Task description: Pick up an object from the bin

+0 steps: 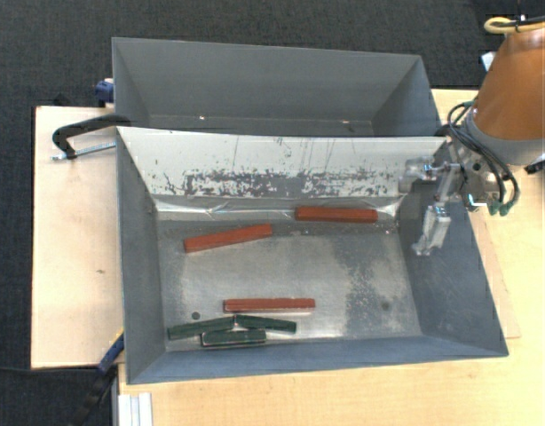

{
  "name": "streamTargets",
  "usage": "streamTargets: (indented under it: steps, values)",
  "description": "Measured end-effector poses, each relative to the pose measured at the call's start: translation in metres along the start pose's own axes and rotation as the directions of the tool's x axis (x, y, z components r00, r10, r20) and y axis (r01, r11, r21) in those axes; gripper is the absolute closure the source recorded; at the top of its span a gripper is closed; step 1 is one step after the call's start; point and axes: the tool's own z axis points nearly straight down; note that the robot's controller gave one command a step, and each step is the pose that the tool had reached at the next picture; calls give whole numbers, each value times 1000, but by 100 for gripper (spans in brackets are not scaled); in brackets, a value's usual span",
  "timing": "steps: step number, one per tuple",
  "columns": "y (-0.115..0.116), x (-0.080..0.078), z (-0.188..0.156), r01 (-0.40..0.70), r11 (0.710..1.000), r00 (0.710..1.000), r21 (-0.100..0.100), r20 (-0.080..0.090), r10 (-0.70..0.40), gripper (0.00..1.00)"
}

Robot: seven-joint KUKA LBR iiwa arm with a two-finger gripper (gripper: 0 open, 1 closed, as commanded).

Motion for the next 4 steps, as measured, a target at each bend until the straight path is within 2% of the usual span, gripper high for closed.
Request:
streamTargets:
  steps: [1, 2, 3, 4]
  values:
    - [0, -1, -3, 1, 1000, 1000, 1, 5, -1, 0]
    - [0, 19, 12, 474, 880, 880, 3, 6, -474, 100]
    - [0, 19, 12, 474, 880, 880, 3, 6, -474, 100]
    - [10, 16, -30, 498, 867, 867, 1, 3, -498, 100]
